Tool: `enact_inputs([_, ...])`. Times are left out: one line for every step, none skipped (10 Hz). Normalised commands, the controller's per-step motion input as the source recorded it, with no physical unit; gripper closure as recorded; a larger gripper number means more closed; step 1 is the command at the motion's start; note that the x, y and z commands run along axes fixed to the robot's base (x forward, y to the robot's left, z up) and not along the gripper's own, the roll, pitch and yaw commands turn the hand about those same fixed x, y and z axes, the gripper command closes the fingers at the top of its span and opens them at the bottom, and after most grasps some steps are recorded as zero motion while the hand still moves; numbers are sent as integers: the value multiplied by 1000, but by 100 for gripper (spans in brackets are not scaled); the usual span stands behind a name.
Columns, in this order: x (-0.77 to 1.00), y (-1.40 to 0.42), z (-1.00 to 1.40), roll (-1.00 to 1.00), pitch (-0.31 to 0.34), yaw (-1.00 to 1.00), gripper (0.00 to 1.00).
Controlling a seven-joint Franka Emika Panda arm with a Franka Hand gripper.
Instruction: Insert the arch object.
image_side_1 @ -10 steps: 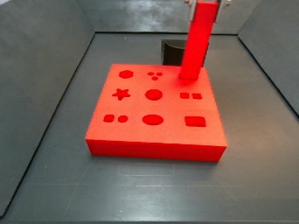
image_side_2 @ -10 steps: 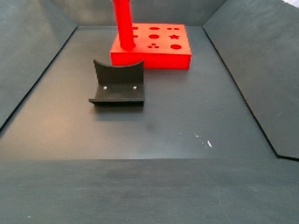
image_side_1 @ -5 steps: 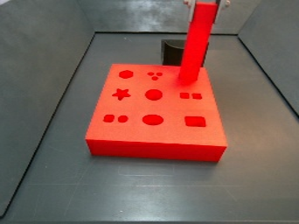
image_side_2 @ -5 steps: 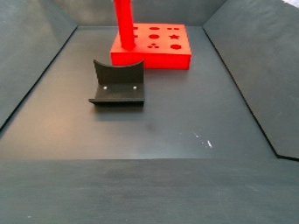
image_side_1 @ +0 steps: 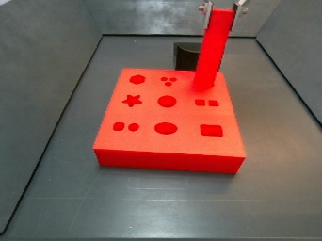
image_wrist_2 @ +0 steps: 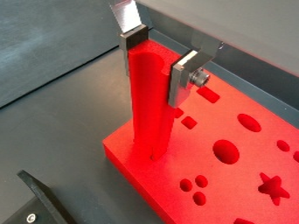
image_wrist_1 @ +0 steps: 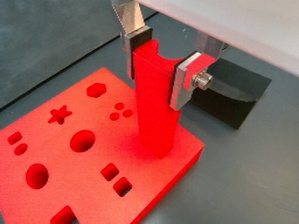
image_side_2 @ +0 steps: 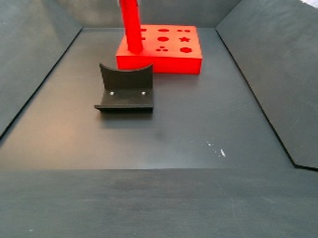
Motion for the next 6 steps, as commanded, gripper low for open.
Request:
enact_inputs([0, 0, -6, 0, 0, -34, 100])
enact_inputs([-17, 0, 0, 0, 0, 0, 100])
enact_inputs([-54, 0, -617, 117, -54, 0, 100])
enact_inputs([-46, 0, -843, 247, -36, 0, 100])
enact_inputs([-83, 0, -889, 230, -59, 0, 100])
enact_inputs([-140, -11, -860, 243, -76, 0, 100])
